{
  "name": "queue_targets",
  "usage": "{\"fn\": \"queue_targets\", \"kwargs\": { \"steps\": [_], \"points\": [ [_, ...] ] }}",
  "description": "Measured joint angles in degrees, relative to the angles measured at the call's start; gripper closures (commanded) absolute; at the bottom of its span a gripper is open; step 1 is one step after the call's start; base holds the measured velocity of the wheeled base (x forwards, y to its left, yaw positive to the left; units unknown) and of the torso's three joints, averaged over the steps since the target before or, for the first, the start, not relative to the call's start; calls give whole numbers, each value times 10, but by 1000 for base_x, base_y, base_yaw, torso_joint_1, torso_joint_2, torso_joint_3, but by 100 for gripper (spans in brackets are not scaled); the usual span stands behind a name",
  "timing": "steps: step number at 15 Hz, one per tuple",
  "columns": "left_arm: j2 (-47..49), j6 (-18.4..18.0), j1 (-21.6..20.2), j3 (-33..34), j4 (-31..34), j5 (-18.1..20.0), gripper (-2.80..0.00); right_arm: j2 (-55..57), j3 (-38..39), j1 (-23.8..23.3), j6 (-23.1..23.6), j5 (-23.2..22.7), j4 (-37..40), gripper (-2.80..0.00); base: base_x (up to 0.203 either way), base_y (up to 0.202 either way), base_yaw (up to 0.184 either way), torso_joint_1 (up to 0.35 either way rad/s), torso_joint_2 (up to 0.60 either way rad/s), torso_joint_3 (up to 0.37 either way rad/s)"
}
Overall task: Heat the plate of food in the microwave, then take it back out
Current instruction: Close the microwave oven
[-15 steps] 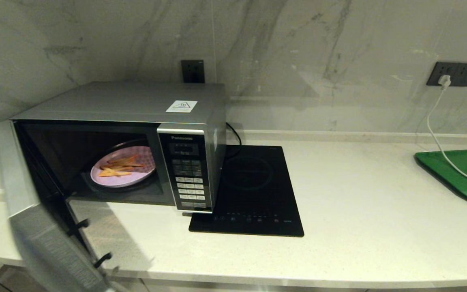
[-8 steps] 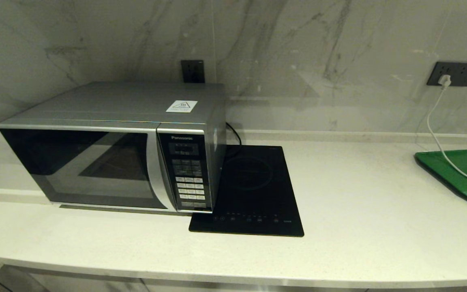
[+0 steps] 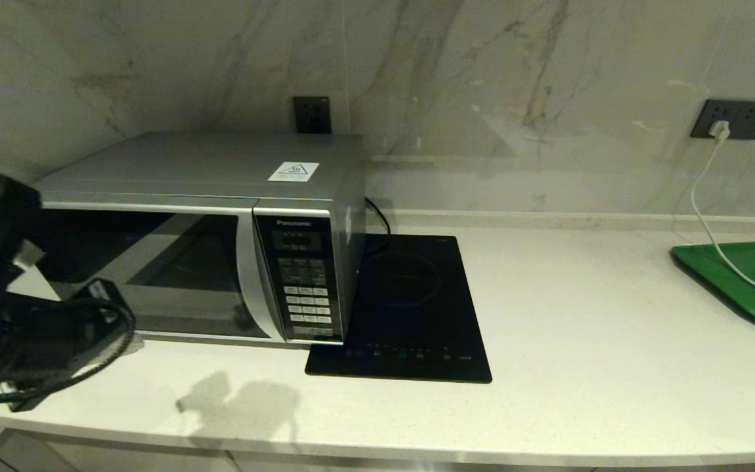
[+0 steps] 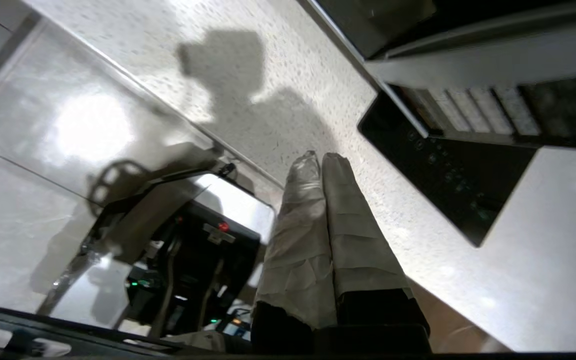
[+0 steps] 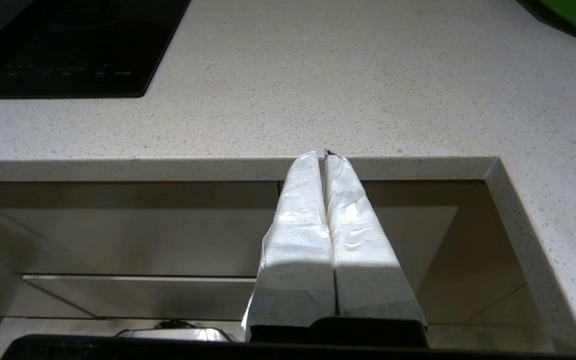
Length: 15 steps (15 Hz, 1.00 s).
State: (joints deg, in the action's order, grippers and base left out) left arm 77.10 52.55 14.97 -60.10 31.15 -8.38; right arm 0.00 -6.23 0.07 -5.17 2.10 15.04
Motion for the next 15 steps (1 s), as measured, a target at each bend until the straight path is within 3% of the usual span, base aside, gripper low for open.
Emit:
{"fn": "queue_targets", "kwargs": {
  "steps": [4,6,9,11,15],
  "points": [
    [62,13,144,18,-19,-57,0,0,0,0,0,0,0,0,0,0,0,0,0,0],
    [88,11,205,65,-66,-103,0,0,0,0,0,0,0,0,0,0,0,0,0,0],
    [147,-32,292,175,-237,-201,0,0,0,0,0,0,0,0,0,0,0,0,0,0],
    [194,-76,321,216,-362,-251,0,0,0,0,0,0,0,0,0,0,0,0,0,0],
    [270,-153,337,234,-538,-244,0,0,0,0,0,0,0,0,0,0,0,0,0,0]
  ]
}}
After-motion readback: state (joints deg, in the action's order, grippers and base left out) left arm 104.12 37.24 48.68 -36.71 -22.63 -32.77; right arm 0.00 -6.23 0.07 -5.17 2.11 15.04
